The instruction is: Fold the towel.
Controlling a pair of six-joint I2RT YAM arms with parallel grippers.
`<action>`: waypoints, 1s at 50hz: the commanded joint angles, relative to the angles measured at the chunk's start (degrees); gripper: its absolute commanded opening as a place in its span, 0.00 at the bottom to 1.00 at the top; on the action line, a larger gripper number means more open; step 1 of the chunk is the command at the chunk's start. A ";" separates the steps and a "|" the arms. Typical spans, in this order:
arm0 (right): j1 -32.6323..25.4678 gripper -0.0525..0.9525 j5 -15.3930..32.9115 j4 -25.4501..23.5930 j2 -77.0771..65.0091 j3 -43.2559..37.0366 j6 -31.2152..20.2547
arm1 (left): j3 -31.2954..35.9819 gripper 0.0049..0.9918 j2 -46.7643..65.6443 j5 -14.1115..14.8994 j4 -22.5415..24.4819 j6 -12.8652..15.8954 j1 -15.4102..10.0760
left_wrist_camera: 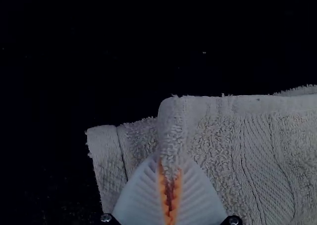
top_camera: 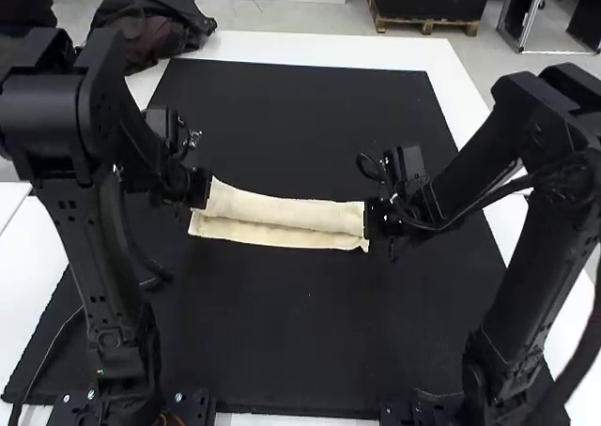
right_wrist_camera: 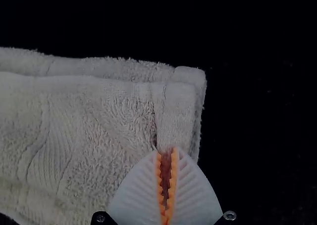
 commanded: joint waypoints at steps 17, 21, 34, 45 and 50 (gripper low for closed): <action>-0.57 0.05 1.35 2.17 1.95 -1.26 0.11 | -0.17 0.03 0.98 -1.62 0.70 -1.40 0.01; -0.83 0.05 1.35 2.96 1.95 -1.26 0.29 | -0.08 0.03 0.98 -1.62 1.49 -2.54 0.01; -0.75 0.44 1.35 4.45 1.59 -0.47 1.69 | 0.88 0.43 0.98 -1.62 2.46 -4.04 0.09; -1.01 0.75 1.35 4.19 1.24 0.41 2.75 | 2.38 0.64 0.90 -1.62 1.67 -5.44 0.01; -1.10 0.82 1.26 3.75 0.45 1.11 3.54 | 3.08 0.77 0.90 -2.15 1.49 -5.79 -0.08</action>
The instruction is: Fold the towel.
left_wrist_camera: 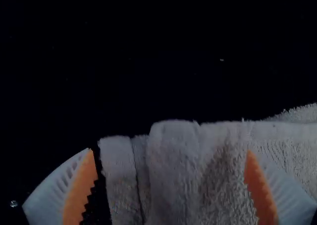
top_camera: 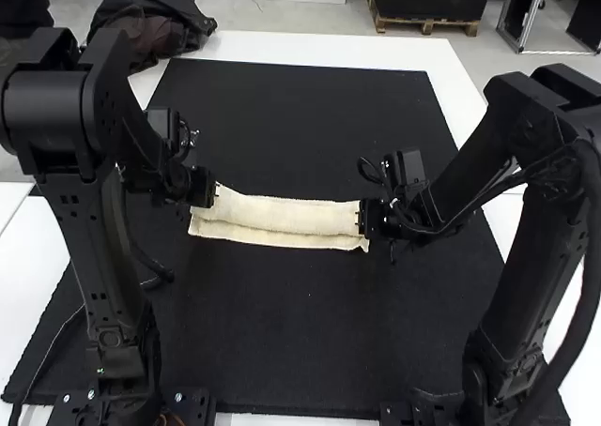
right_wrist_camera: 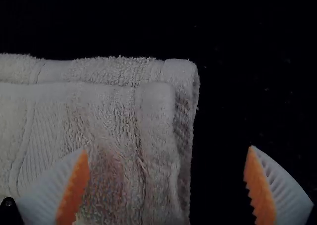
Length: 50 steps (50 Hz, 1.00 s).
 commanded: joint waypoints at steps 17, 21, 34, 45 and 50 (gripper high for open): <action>-4.24 0.95 -5.22 -5.55 -6.24 6.29 8.91 | 6.49 0.97 -2.79 -2.31 -3.82 -3.01 -0.17; -6.53 0.95 -7.41 -6.60 -7.12 6.47 10.14 | 7.28 0.97 -4.72 -2.75 -4.61 -3.80 -0.08; -14.61 0.95 -20.60 -10.64 -7.74 5.59 15.68 | 6.93 0.97 -12.46 -4.07 -5.40 -6.17 -0.17; -18.13 0.95 -32.73 -14.86 -7.74 5.94 17.79 | 4.56 0.97 -19.31 -6.80 -5.05 -7.58 -0.52; -18.13 0.95 -34.31 -15.21 -7.74 5.50 17.79 | 2.54 0.97 -22.30 -8.90 -4.08 -8.10 -2.19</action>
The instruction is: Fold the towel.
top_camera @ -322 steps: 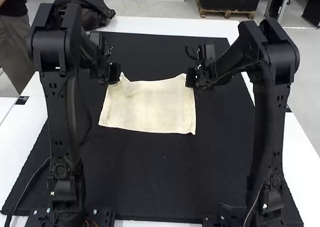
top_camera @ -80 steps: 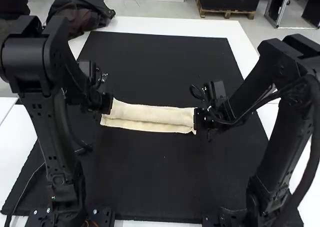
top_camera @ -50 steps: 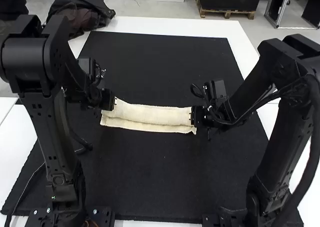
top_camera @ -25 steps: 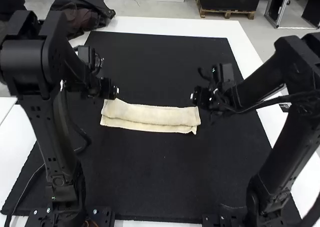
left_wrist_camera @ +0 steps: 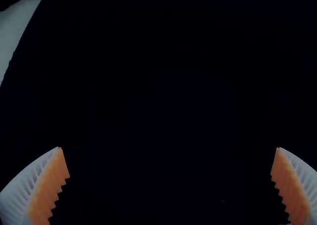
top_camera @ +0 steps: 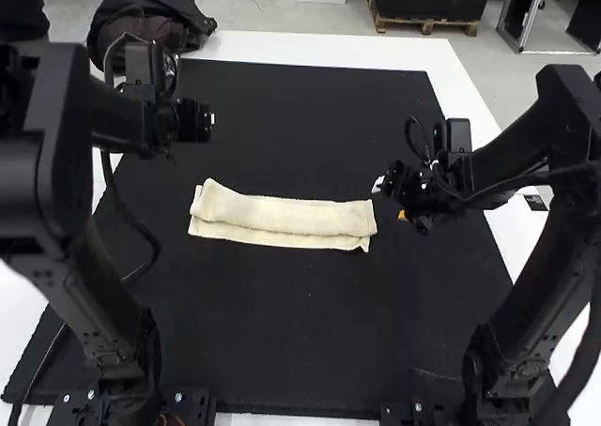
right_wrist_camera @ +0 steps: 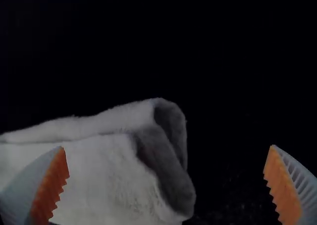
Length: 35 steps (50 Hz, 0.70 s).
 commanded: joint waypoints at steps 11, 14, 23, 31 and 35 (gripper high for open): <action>1.18 0.95 -7.21 0.09 -0.65 -1.00 1.33 | -7.86 0.97 -10.27 -6.83 7.54 -1.68 -4.50; 1.62 0.95 -6.95 0.26 -0.48 -1.52 1.59 | -8.91 0.97 -12.03 -7.00 7.63 -1.68 -4.68; 1.97 0.95 -6.95 1.23 0.84 -2.14 1.94 | -10.40 0.97 -15.37 -6.92 6.92 -3.17 -4.59; 2.06 0.95 -6.95 1.85 1.28 -2.23 1.94 | -11.20 0.97 -16.43 -6.83 7.28 -4.14 -4.50; 2.24 0.95 -6.95 2.20 1.72 -2.31 1.94 | -11.72 0.97 -16.51 -6.74 7.54 -4.67 -4.50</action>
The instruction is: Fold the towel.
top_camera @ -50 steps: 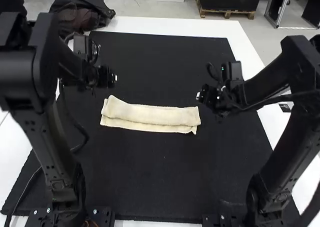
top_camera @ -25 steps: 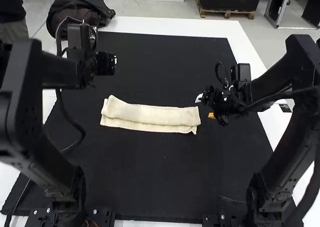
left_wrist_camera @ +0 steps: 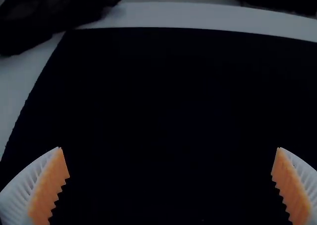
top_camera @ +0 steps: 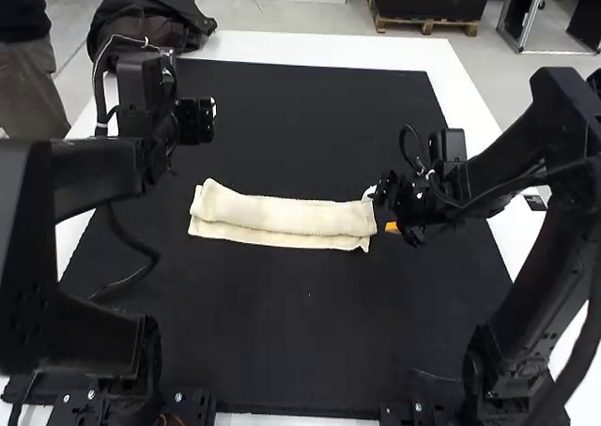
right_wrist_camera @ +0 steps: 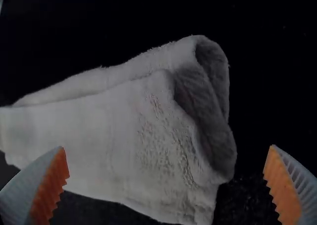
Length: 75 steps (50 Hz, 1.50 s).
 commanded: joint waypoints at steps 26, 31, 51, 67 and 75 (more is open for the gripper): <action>3.78 0.95 -0.74 5.02 6.60 0.73 1.47 | -2.33 0.98 -2.14 -0.71 1.27 -1.76 -0.39; 4.84 0.95 -0.65 5.28 7.13 1.26 2.08 | -2.60 0.98 -2.14 -0.71 1.45 -1.68 -0.39; 7.65 0.95 -0.56 7.13 10.21 2.84 3.49 | -3.30 0.98 -2.40 -0.71 1.62 -1.59 -0.39; 9.93 0.86 -0.56 8.01 12.93 3.63 3.84 | -4.18 0.98 -4.25 -0.80 1.71 -1.68 -0.39; 11.25 0.64 -0.56 8.01 13.63 3.63 3.67 | -5.41 0.98 -5.65 -0.80 1.53 -1.68 -0.13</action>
